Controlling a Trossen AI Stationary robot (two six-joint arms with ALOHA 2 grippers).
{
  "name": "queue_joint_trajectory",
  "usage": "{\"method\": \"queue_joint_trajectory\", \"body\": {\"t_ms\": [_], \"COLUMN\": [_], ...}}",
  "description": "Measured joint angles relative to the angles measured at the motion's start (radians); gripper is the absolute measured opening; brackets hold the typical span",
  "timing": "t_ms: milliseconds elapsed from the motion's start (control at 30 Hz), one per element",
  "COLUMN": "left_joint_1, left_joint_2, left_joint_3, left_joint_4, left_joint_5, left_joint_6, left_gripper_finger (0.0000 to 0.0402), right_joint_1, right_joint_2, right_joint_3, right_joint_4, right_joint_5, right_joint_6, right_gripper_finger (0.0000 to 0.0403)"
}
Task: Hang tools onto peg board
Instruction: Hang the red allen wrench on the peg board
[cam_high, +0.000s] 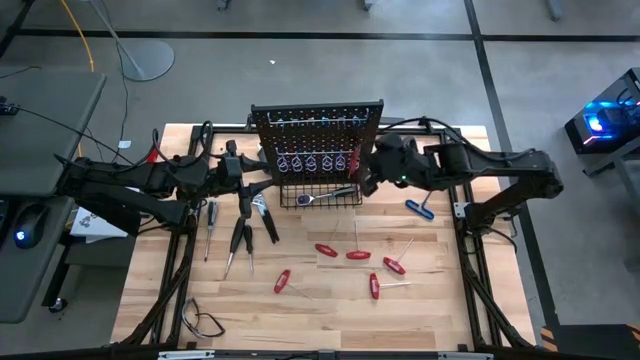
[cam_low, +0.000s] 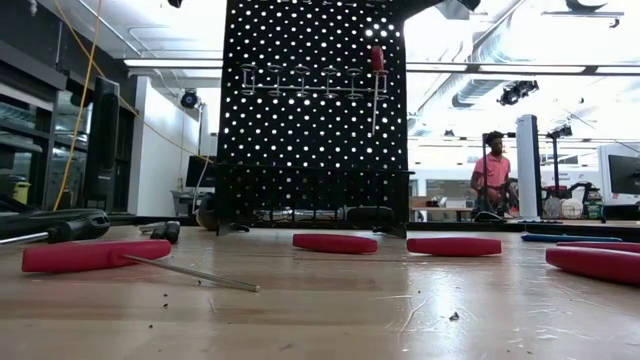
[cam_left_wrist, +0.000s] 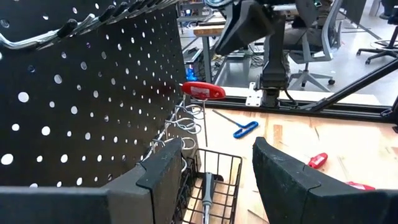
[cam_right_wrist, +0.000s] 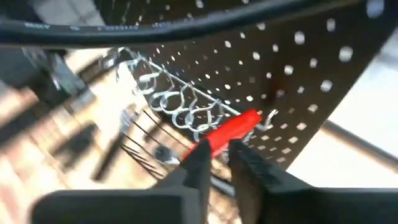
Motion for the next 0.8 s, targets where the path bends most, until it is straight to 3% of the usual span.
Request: {"method": "queue_joint_trajectory", "body": {"t_ms": [233, 333, 500, 800], "left_joint_1": [0.000, 0.000, 0.000, 0.000], "left_joint_2": [0.000, 0.000, 0.000, 0.000], "left_joint_3": [0.000, 0.000, 0.000, 0.000], "left_joint_4": [-0.002, -0.001, -0.004, -0.024], "left_joint_5": [-0.001, -0.001, 0.000, 0.000], "left_joint_6": [0.000, 0.000, 0.000, 0.000], "left_gripper_finger": [0.0179, 0.0179, 0.0179, 0.0179], "right_joint_1": [-0.063, -0.081, -0.099, -0.116], "right_joint_2": [0.041, 0.072, 0.116, 0.134], "right_joint_3": [0.000, 0.000, 0.000, 0.000], "right_joint_4": [0.039, 0.053, 0.083, 0.004], "right_joint_5": [0.002, -0.022, -0.098, -0.089], "right_joint_6": [0.310, 0.361, 0.389, 0.493], "right_gripper_finger": [0.0199, 0.0236, 0.0245, 0.0244]}}
